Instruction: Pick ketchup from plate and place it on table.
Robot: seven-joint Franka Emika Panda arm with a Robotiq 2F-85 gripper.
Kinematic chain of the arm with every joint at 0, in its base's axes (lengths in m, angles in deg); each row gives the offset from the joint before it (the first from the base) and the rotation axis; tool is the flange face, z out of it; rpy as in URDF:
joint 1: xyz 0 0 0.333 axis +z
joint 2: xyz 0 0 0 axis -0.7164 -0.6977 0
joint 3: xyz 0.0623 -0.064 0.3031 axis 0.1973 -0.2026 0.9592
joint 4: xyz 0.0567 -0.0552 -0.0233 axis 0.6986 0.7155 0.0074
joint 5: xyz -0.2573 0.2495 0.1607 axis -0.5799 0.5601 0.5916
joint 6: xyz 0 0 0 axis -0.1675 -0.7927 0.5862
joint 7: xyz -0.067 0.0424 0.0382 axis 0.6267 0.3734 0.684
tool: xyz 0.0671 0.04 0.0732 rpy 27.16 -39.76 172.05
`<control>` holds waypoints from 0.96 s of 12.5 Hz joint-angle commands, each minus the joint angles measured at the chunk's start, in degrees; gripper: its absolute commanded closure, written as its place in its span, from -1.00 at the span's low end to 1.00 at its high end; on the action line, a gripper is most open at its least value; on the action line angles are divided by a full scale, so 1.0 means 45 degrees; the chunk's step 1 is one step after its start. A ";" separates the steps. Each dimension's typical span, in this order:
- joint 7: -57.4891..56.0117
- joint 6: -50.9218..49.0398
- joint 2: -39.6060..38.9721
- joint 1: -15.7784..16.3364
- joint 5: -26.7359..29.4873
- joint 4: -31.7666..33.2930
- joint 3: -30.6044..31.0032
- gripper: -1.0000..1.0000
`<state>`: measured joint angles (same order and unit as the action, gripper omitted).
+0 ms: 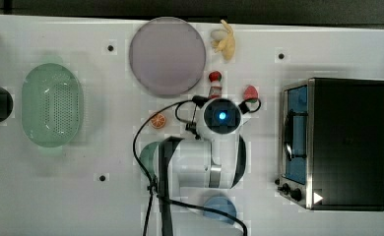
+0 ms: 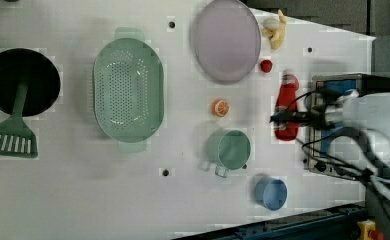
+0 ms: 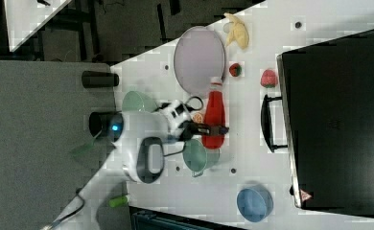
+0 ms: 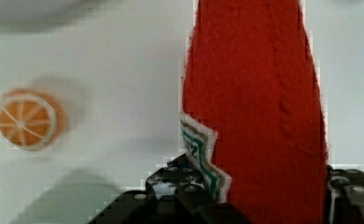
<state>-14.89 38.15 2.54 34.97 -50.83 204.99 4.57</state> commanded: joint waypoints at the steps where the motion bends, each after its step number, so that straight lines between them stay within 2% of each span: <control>1: 0.1315 0.0893 -0.0278 -0.0025 0.0066 -0.0067 0.0008 -0.15; 2: 0.1379 0.0981 -0.0501 -0.0027 0.0094 -0.0068 -0.0009 -0.23; 5: 0.1382 0.1293 -0.0568 -0.0026 0.0241 -0.0148 0.0019 -0.86; 6: 0.1381 0.1292 -0.0442 -0.0024 0.0241 -0.0316 0.0037 -1.00; 9: 0.1698 0.0888 0.0144 0.0001 0.0243 -0.1447 0.0140 -1.00; 12: 0.3982 -0.1343 0.0649 0.0010 0.0247 -0.3208 0.0343 -1.00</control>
<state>-4.70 33.26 1.60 34.93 -50.03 193.24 5.54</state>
